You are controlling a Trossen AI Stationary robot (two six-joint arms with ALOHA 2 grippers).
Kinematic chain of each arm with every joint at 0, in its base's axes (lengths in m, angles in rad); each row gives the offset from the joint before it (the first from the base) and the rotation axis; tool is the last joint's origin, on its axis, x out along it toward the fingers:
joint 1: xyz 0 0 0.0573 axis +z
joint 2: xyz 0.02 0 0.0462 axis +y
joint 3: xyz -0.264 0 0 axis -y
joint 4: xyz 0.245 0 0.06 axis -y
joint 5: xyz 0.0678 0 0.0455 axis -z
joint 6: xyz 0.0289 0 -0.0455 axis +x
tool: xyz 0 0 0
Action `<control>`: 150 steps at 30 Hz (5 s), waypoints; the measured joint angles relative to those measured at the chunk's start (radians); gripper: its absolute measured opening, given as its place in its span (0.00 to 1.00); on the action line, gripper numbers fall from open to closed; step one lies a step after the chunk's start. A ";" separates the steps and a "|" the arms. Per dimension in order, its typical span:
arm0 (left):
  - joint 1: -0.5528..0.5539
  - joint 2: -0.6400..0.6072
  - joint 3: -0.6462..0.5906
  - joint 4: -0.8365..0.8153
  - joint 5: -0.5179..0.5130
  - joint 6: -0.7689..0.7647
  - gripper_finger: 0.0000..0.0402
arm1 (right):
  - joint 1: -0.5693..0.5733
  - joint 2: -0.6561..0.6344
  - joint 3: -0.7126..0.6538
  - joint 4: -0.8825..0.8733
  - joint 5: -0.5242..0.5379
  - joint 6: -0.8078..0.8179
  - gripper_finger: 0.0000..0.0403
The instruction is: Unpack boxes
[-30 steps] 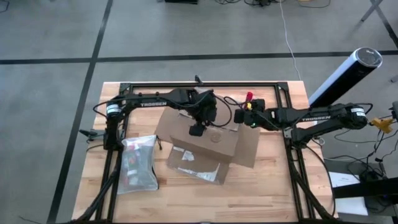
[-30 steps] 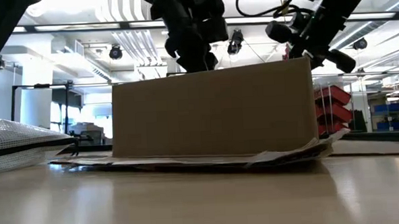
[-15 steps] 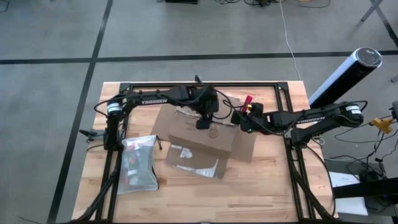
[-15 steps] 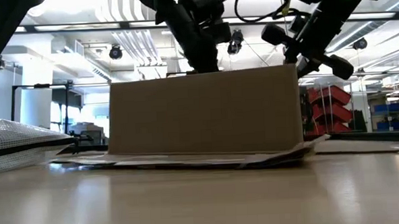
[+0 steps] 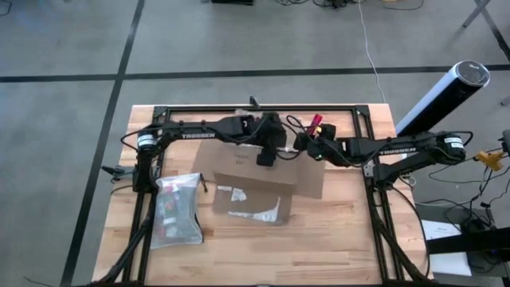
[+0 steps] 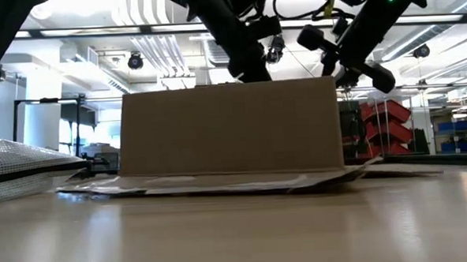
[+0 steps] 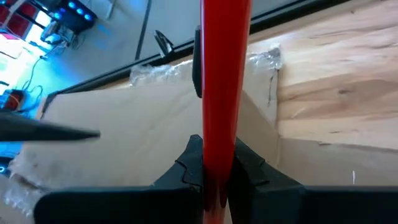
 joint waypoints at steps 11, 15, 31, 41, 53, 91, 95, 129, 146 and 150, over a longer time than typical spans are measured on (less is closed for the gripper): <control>-0.021 0.000 -0.051 0.063 -0.064 0.022 0.68 | -0.004 0.000 0.000 0.073 -0.007 -0.024 0.04; -0.036 0.000 -0.051 0.066 -0.053 0.045 0.68 | -0.008 0.000 0.000 0.103 -0.011 -0.039 0.04; -0.049 0.009 -0.046 0.076 -0.054 0.046 0.68 | -0.012 -0.001 0.002 0.170 -0.010 -0.079 0.04; -0.050 0.059 -0.046 0.065 -0.262 0.056 0.68 | -0.010 -0.001 0.002 0.065 0.041 -0.018 0.04; -0.050 0.059 -0.048 0.096 -0.283 0.032 0.26 | -0.030 0.043 0.002 0.094 0.101 -0.001 0.04; -0.034 0.058 -0.049 0.030 -0.226 -0.017 0.00 | -0.015 -0.241 -0.450 0.849 0.043 -0.301 0.04; -0.033 0.058 -0.049 0.030 -0.225 -0.017 0.00 | -0.018 -0.209 -0.483 0.930 0.059 -0.266 0.04; -0.021 0.056 -0.050 0.015 -0.193 -0.062 0.00 | -0.022 0.189 -0.253 0.874 0.122 -0.052 0.04; 0.040 0.057 -0.051 0.024 -0.151 -0.133 0.00 | 0.041 0.216 -0.246 0.853 0.086 0.042 0.04; 0.041 0.057 -0.051 0.024 -0.152 -0.140 0.00 | 0.048 0.217 -0.247 0.873 0.082 0.028 0.04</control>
